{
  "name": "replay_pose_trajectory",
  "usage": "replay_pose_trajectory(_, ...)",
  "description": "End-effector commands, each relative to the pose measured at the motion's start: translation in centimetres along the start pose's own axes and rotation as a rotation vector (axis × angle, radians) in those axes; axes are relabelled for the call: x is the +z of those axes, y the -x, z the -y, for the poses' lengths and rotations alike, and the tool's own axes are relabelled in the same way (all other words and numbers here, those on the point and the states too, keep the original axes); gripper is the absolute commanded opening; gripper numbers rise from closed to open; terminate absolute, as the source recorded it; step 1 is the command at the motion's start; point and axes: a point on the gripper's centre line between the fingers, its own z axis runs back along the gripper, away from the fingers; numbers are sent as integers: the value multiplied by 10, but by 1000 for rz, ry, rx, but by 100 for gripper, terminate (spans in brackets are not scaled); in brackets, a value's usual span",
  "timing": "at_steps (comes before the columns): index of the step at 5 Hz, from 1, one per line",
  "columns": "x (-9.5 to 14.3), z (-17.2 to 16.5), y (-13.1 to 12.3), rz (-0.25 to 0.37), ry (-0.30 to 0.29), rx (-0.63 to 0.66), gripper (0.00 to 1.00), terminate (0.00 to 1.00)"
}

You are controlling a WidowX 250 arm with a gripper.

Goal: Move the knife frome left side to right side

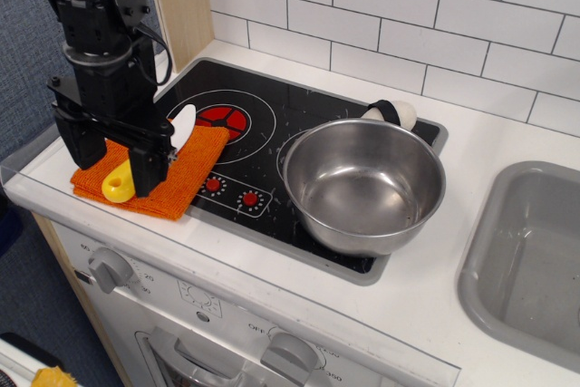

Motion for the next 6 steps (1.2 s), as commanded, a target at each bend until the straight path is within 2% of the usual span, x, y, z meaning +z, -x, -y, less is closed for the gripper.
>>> replay_pose_trajectory(1,0,-17,-5,23,-38,46,100,0)
replay_pose_trajectory(3,-13,-28,-9,23,-55,91,100,0)
replay_pose_trajectory(6,-31,-29,-17,-19,-51,99,100,0)
